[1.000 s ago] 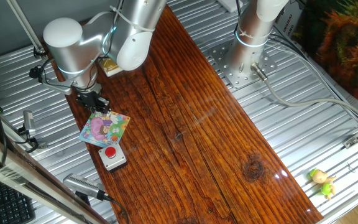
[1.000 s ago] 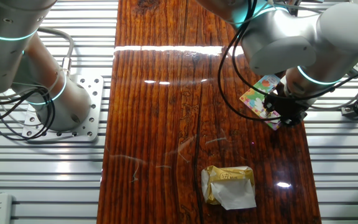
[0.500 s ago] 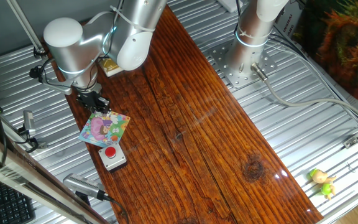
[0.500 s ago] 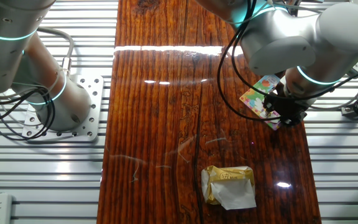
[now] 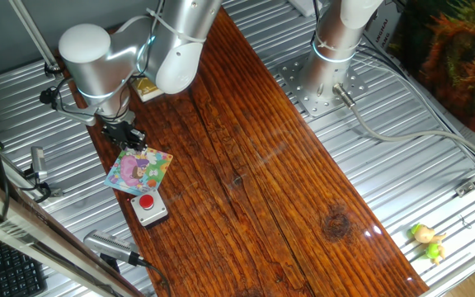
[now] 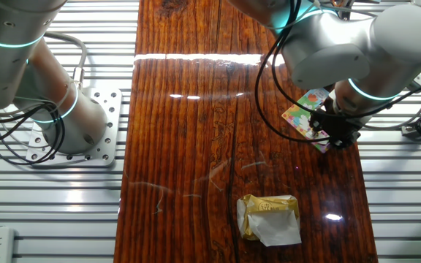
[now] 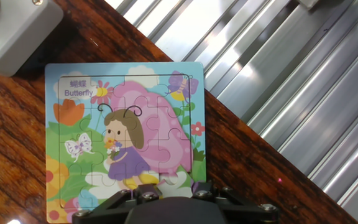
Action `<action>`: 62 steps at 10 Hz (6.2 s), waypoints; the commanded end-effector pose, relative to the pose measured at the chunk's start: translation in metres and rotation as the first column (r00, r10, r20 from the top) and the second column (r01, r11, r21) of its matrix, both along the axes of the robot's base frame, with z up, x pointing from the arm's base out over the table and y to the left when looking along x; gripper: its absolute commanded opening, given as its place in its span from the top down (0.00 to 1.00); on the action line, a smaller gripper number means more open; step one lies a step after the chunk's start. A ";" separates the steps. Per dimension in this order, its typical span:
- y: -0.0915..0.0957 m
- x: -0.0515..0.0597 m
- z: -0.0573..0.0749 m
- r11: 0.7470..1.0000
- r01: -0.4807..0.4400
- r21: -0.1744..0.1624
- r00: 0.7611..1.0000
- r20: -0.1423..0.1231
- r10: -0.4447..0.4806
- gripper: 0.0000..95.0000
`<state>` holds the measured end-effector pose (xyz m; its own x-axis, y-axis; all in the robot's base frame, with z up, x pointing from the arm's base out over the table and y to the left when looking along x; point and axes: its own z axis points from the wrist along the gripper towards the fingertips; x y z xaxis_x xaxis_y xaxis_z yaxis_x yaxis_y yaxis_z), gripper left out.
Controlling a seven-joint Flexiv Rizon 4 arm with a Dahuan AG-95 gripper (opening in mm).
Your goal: Assemble one piece of a puzzle
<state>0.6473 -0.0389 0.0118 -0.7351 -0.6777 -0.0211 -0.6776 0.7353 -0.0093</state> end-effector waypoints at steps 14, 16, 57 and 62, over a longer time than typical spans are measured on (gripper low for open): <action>0.000 0.000 0.000 1.000 0.009 0.001 1.000 0.008 -0.009 0.60; 0.000 0.000 0.000 1.000 0.012 0.002 1.000 0.010 -0.012 0.60; 0.000 0.002 0.011 0.891 0.453 0.038 0.891 0.004 -0.453 0.80; 0.000 0.002 0.011 0.843 0.535 0.049 0.844 -0.003 -0.536 0.80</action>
<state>0.6485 -0.0392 0.0232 -0.9819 -0.1818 -0.0535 -0.1834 0.9827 0.0265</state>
